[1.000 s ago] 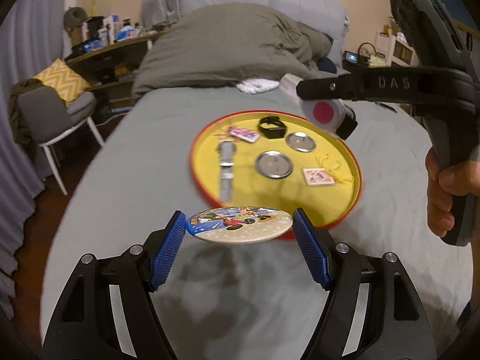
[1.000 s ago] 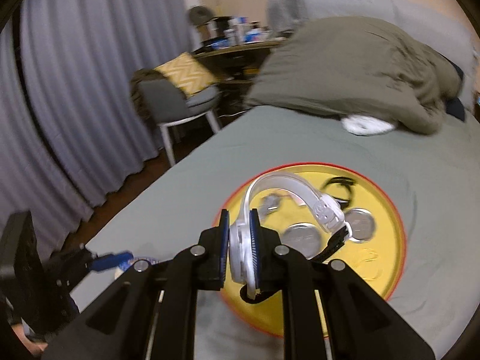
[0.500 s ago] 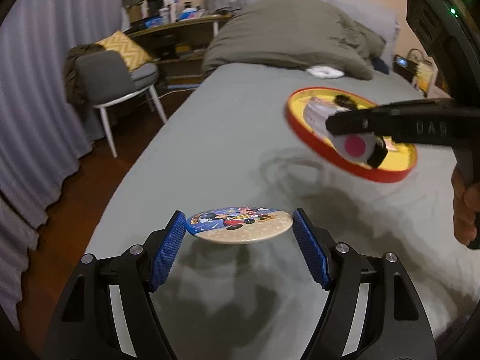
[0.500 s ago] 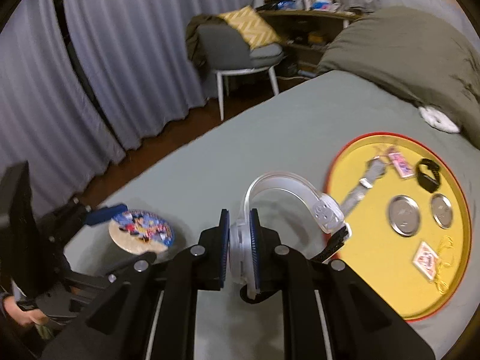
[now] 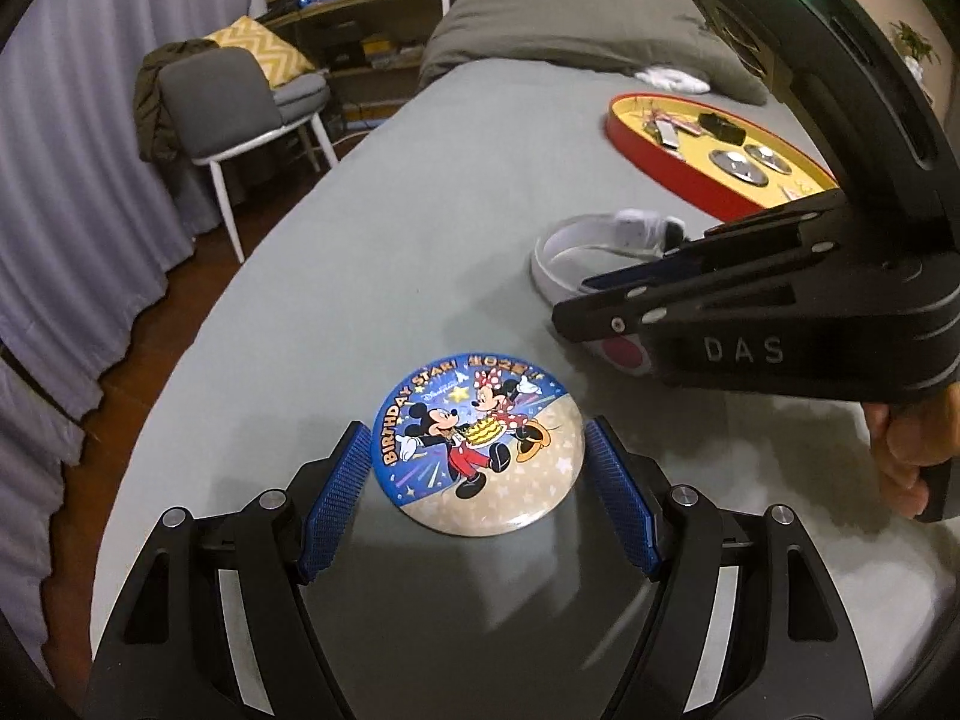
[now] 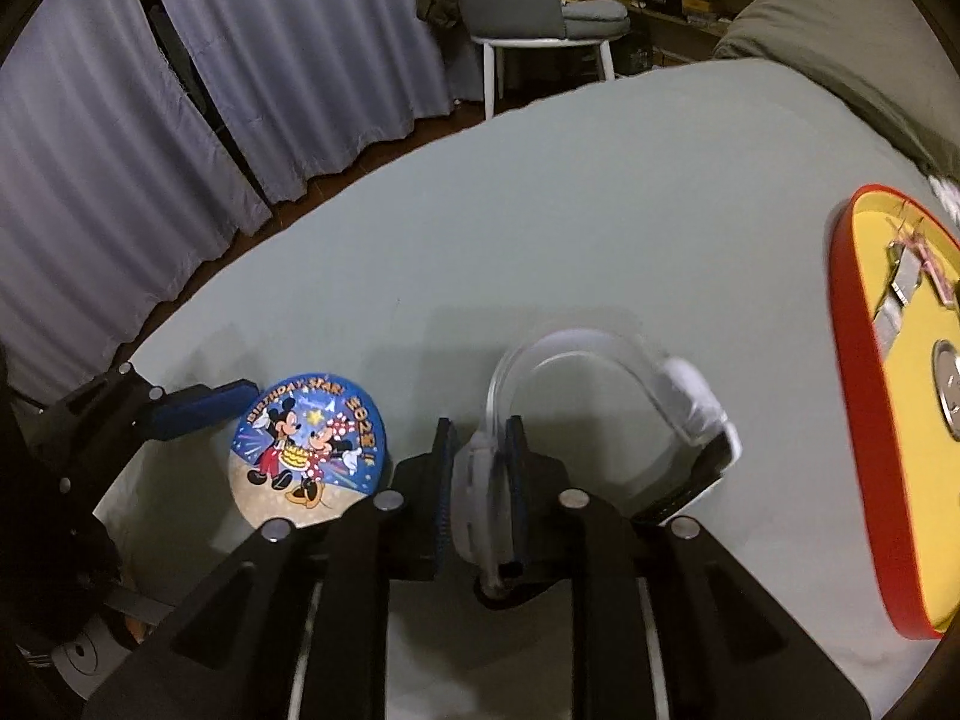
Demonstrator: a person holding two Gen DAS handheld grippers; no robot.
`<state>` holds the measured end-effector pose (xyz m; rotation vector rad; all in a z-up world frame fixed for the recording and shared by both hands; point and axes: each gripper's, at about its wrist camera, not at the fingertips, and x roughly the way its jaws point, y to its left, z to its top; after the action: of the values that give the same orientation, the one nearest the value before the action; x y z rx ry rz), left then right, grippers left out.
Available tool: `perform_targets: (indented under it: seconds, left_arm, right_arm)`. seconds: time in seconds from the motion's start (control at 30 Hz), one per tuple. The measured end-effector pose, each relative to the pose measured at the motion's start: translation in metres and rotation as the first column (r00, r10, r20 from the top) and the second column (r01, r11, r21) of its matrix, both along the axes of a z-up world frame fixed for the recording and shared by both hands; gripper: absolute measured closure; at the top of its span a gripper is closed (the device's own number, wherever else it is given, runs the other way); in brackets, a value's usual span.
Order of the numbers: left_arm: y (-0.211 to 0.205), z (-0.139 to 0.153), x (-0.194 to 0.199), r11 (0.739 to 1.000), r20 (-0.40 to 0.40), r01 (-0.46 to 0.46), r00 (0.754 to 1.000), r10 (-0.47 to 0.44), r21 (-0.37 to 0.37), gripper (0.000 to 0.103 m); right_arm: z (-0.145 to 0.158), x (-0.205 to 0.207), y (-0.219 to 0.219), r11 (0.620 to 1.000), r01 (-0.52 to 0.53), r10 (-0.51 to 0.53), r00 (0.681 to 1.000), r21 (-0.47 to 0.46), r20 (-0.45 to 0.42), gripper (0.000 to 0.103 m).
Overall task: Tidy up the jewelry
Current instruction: 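Carry the Mickey button and headphones onto the bed with both tools and release, then move left tool to large silver button while right tool approaches lanyard card holder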
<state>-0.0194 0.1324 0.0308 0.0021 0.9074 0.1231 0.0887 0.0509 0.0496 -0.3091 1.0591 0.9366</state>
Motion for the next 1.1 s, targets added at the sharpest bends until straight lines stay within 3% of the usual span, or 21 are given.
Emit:
perform_targets:
  seconds: [0.17,0.47,0.57,0.7,0.87,1.1]
  left_arm:
    - [-0.004,-0.002,0.001,1.000,-0.017,0.006,1.000,-0.006,0.023,0.029]
    - [-0.009,0.027,-0.006,0.999,0.080,-0.001,0.997,-0.002,0.042,0.008]
    - [-0.013,0.050,0.004,1.000,0.132,0.003,0.991,-0.003,-0.003,0.006]
    - [-0.026,0.073,0.031,0.998,0.158,0.036,0.987,-0.028,-0.053,0.006]
    - [-0.066,0.092,0.080,0.992,0.174,0.108,0.980,-0.095,-0.068,0.006]
    - [-0.129,0.094,0.145,0.977,0.153,0.199,0.970,-0.187,-0.074,0.006]
  right_arm:
    - [0.003,0.003,-0.002,1.000,-0.009,0.009,1.000,0.024,-0.001,0.064]
    - [0.069,0.016,-0.025,0.984,0.038,-0.048,0.997,0.174,0.053,0.043]
    - [0.088,0.029,-0.040,0.975,0.079,-0.092,0.994,0.209,0.052,0.035]
    - [0.109,0.045,-0.070,0.969,0.140,-0.170,0.975,0.201,0.140,0.022]
    - [0.115,0.079,-0.122,0.948,0.255,-0.288,0.941,0.189,0.176,0.022]
    - [0.079,0.137,-0.220,0.872,0.470,-0.485,0.868,0.137,0.107,0.022]
